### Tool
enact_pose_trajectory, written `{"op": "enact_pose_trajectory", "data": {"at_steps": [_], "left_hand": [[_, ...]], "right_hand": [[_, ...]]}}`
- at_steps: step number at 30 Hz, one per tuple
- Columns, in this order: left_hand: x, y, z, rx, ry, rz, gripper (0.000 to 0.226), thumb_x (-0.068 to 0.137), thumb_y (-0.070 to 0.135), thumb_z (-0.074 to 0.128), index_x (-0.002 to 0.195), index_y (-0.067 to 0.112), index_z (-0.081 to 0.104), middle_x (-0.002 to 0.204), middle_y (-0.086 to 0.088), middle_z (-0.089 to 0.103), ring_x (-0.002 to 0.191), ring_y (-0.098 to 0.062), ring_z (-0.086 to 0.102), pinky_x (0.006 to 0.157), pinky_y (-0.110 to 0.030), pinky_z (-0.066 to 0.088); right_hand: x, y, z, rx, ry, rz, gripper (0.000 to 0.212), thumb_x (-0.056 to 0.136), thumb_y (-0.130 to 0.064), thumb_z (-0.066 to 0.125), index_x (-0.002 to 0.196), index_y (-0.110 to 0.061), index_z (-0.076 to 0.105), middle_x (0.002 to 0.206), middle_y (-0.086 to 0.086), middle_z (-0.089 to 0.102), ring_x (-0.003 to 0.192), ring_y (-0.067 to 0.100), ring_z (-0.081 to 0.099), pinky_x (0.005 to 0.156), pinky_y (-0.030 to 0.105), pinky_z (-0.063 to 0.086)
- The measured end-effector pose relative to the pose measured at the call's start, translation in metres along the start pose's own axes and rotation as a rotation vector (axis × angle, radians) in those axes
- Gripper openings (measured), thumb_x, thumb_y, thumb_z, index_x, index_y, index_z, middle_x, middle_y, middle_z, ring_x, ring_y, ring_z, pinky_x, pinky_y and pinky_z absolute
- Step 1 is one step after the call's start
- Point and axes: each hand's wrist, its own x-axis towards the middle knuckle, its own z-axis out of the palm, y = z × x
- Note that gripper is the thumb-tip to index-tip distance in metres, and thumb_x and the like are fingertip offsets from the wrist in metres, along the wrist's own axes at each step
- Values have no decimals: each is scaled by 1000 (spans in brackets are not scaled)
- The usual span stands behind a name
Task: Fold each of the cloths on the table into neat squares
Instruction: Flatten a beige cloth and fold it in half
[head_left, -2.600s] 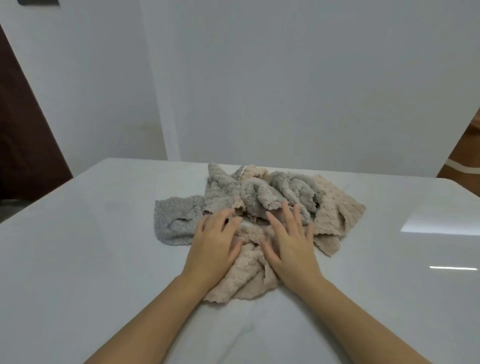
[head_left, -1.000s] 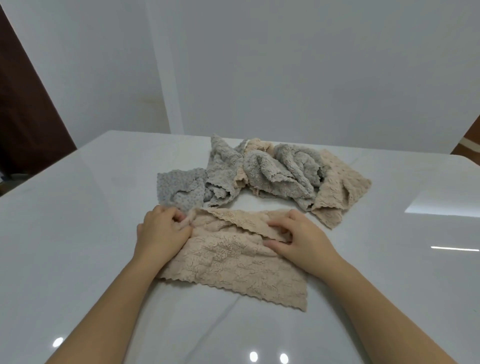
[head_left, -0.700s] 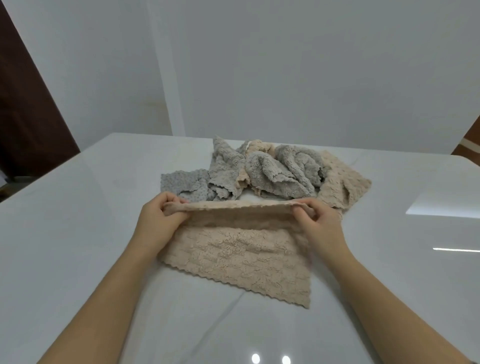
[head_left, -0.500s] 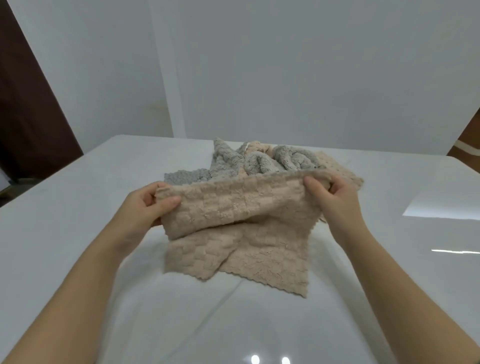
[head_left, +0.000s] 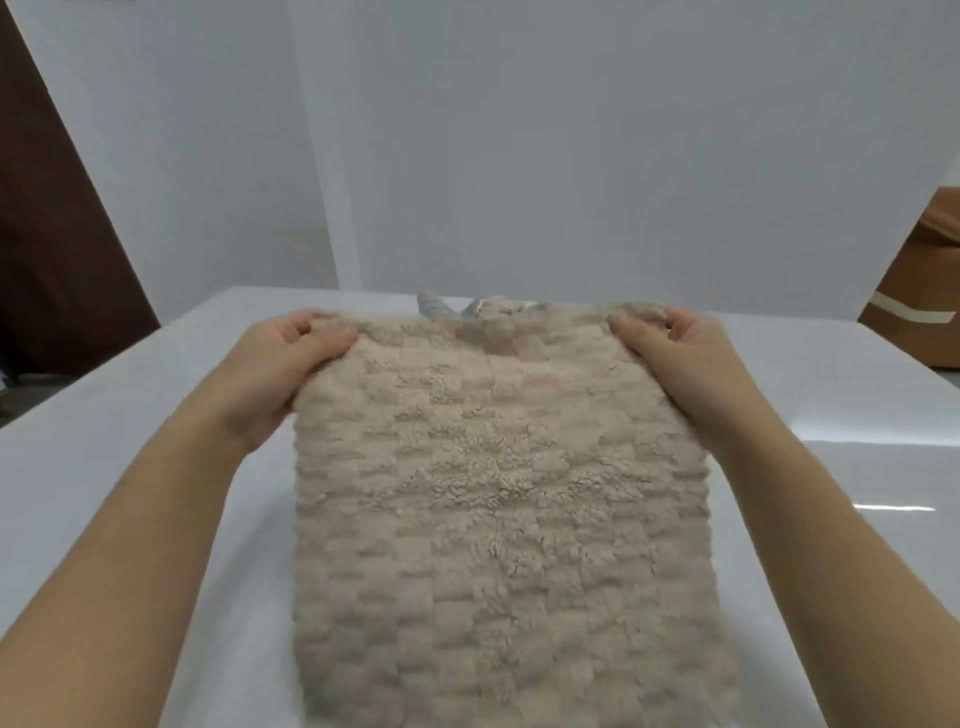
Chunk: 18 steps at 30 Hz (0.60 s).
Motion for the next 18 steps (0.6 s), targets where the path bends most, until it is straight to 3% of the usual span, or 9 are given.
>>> {"op": "enact_pose_trajectory", "data": {"at_steps": [4,5,8,11,12,14,16,18], "left_hand": [[34,-81,15,319,86,-129,10,91,13,62,83,15,68,79,-4,68,74,-20,62,66,-28,47],[39,-100,21,436,127,-121,12,90,14,62,80,13,68,75,-3,66,74,-21,60,64,-27,45],[44,-136,41,748,238,-29,18,91,21,55,75,14,63,68,1,60,73,-23,57,56,-28,37],[48,-141,52,924,288,104,17,94,22,51,82,21,63,76,3,61,76,-22,57,55,-29,37],[50,-139,54,1007,295,160,12,93,20,53,93,20,65,87,0,63,85,-23,58,60,-31,40],[51,-136,62,1155,330,268,28,89,14,57,117,15,61,111,-7,58,104,-26,53,81,-37,41],[41,-124,81,1133,305,389,42,88,7,55,130,13,54,127,-10,52,118,-27,46,98,-41,37],[24,-115,106,1069,143,452,50,94,12,47,143,14,42,148,-8,37,138,-24,31,114,-44,26]], "right_hand": [[22,84,16,-474,34,128,26,90,-29,64,78,-6,63,65,1,63,60,15,60,55,24,44],[24,104,21,-573,38,148,24,90,-27,62,75,-9,60,66,1,61,64,17,60,56,25,43],[24,137,37,-755,103,164,14,91,-30,51,91,-21,61,85,0,64,89,26,60,68,34,47],[23,136,48,-959,179,-16,28,91,-22,53,118,-20,57,111,2,60,107,26,53,80,37,41],[21,133,53,-1031,195,-116,36,89,-18,55,125,-16,54,121,6,57,113,27,50,88,40,40],[13,123,65,-1086,136,-240,48,91,-18,53,137,-12,47,139,8,47,129,28,41,106,42,31],[7,116,78,-1124,-79,-229,56,98,-23,41,151,-13,28,158,6,27,147,24,19,120,44,14],[3,123,86,-1160,-296,-137,57,103,-31,25,156,-16,10,164,3,3,151,24,-3,121,49,0]]}}
